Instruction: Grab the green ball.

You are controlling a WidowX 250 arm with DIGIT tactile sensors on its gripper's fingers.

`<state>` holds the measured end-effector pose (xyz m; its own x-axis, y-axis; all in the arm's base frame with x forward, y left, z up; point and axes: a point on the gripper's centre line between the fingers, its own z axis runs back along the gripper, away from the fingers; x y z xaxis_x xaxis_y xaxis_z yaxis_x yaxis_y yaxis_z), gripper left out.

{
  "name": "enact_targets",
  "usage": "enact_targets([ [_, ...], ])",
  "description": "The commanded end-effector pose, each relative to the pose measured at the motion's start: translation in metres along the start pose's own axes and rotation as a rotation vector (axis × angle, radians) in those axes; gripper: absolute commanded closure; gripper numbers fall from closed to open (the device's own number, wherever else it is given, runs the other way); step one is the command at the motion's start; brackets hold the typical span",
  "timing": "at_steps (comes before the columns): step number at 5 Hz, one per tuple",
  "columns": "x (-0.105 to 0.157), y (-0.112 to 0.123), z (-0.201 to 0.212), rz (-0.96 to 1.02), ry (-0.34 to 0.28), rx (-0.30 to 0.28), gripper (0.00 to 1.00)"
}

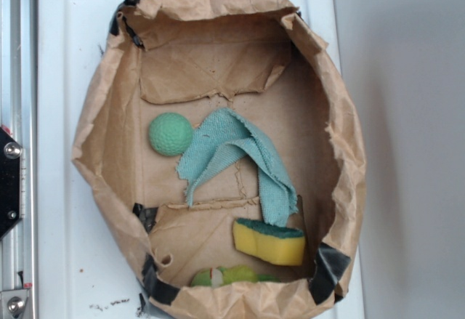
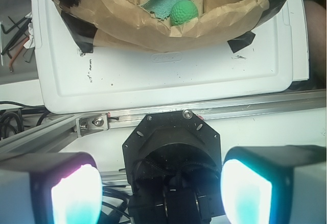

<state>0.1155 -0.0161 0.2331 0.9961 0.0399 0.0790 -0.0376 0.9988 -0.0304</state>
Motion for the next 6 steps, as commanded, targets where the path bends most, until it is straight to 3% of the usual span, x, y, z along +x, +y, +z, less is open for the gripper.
enact_targets([
  [1,0.000,0.000,0.000,0.000,0.000,0.000,0.00],
  [3,0.063,0.031,-0.012,0.009,-0.068,0.020,0.00],
  [5,0.108,0.064,-0.032,-0.135,-0.093,0.018,0.00],
  [6,0.131,0.060,-0.047,-0.293,-0.114,0.010,0.00],
])
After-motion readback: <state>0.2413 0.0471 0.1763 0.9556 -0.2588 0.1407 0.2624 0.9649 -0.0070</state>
